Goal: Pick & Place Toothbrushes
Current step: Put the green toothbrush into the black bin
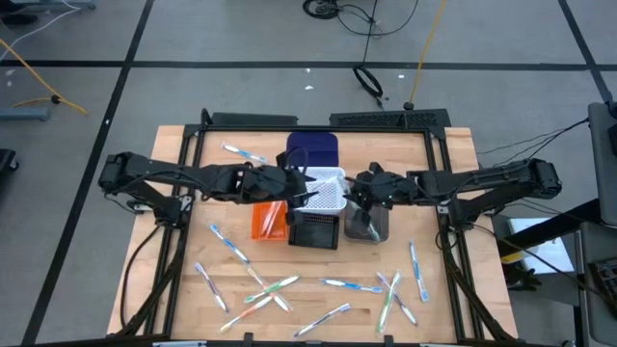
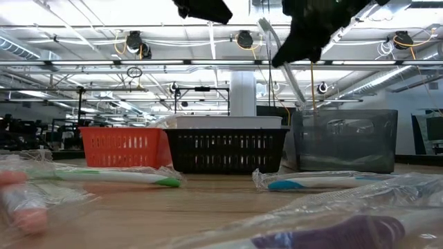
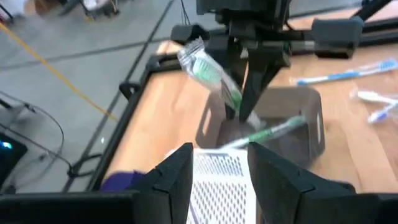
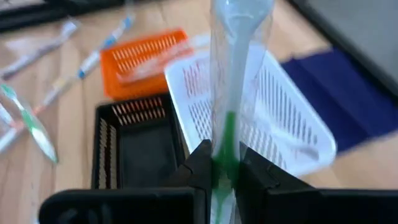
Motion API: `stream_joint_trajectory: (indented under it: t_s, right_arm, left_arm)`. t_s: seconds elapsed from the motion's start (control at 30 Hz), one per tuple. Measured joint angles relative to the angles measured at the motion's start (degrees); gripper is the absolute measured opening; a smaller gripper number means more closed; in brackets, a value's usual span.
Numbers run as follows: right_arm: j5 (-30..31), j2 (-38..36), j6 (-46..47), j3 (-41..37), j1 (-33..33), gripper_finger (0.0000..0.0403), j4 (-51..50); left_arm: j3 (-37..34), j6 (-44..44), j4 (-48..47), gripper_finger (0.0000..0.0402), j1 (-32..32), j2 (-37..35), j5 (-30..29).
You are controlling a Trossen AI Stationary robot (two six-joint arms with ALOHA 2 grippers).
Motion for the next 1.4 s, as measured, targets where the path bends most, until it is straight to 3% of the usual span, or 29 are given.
stream_joint_trajectory:
  t_s: [0.23, 0.57, 1.0, 1.23, 1.4]
  right_arm:
    - [-0.1, 0.25, 9.58, -0.36, 0.15, 0.0028, -9.67]
    - [-5.98, 0.48, 18.49, -10.94, 0.26, 0.0028, -3.44]
    - [-7.64, 0.2, 19.81, -13.01, 0.24, 0.0029, -3.13]
    - [-7.62, 0.22, 19.87, -15.15, 0.24, 0.009, -2.51]
    - [-7.67, 0.22, 18.77, -15.76, 0.24, 0.0113, -0.65]
  left_arm:
    - [0.0, -1.62, -6.6, 0.0136, -0.71, 0.0, -0.13]
    - [0.0, -1.77, -11.9, 0.0127, -2.2, 0.02, -0.09]
    - [0.0, -1.92, -11.99, 0.0127, -2.27, 0.02, -0.02]
    - [0.0, -1.91, -11.99, 0.0127, -2.27, 0.02, -0.02]
    - [0.0, -1.9, -11.99, 0.0127, -2.27, 0.02, -0.02]
